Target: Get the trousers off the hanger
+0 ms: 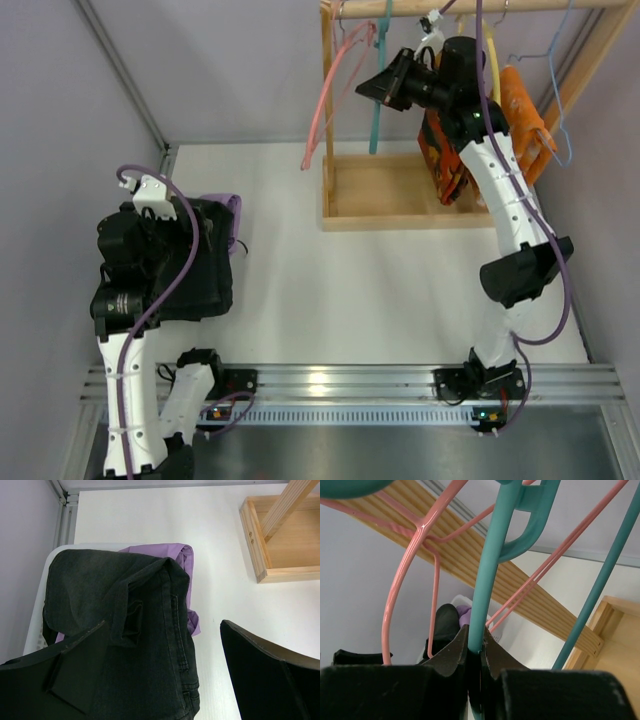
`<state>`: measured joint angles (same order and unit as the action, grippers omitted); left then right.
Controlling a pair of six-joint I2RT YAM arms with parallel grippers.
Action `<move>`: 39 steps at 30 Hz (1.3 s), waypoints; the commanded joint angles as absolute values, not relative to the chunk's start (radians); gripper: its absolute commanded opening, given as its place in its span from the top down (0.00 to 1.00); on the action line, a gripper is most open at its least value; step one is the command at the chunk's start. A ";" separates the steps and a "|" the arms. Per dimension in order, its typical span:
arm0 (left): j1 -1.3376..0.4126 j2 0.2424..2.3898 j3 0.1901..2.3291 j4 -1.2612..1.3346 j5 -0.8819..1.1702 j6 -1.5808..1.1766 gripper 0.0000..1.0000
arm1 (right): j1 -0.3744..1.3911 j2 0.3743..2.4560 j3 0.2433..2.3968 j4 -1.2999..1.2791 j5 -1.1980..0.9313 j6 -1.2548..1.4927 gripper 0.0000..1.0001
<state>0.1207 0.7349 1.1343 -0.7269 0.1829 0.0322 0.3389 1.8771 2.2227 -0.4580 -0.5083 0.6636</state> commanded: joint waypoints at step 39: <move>0.019 1.112 1.370 -0.753 0.209 0.083 0.02 | 0.253 1.407 1.818 -0.509 -0.511 0.509 0.01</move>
